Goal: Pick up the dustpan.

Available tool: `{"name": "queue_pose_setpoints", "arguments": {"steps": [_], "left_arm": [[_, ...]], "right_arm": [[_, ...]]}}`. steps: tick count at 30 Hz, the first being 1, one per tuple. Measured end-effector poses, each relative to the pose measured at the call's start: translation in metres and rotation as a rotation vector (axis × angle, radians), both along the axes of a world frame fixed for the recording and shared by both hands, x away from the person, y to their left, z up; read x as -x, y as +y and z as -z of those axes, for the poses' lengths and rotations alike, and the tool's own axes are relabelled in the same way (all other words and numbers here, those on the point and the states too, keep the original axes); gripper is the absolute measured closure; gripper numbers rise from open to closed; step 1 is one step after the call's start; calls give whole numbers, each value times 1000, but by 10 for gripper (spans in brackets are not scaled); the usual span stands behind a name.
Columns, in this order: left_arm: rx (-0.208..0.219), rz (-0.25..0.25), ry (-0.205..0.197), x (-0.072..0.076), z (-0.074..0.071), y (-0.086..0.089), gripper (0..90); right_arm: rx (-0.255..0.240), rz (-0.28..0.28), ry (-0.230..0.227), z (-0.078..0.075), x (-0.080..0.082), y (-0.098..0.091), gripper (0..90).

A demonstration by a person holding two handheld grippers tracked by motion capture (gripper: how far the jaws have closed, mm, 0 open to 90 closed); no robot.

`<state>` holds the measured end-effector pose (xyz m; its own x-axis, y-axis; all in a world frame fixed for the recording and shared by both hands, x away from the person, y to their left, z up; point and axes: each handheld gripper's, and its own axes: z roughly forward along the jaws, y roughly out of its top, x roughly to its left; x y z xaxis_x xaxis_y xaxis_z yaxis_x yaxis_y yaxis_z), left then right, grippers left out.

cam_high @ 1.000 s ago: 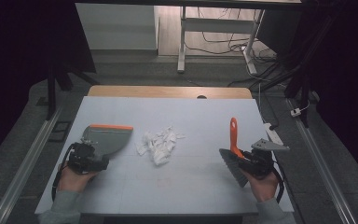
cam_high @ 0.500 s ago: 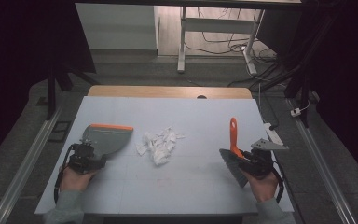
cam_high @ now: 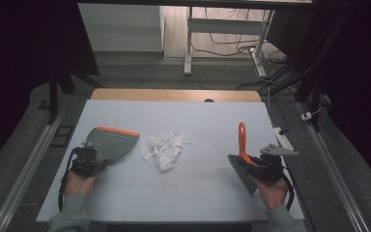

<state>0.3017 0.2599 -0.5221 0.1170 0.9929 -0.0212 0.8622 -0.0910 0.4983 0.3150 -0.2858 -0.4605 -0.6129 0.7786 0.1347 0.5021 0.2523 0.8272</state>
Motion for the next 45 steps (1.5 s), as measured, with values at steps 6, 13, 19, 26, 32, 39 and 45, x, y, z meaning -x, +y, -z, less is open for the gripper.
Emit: {"name": "queue_pose_setpoints", "arguments": {"steps": [6,13,19,26,32,39,45], "left_arm": [[19,11,-13,1,-1,10,623],[39,86,-68,8,-10,18,623],[68,171,-109,14,-18,24,623],[42,255,-130,26,-28,24,623],[79,343,-157,42,-32,38,623],[69,421,-151,57,-31,56,623],[71,465,-127,63,-26,59,622]], "right_arm": [[8,0,-1,1,0,0,699],[2,7,-6,-1,-1,-2,699],[-16,14,-13,-4,-3,-3,699],[-19,17,-18,-5,-3,-4,699],[-22,10,-24,-6,-3,-4,699],[-28,12,-27,-7,-3,-5,699],[-31,13,-23,-6,-4,-5,700]]}}
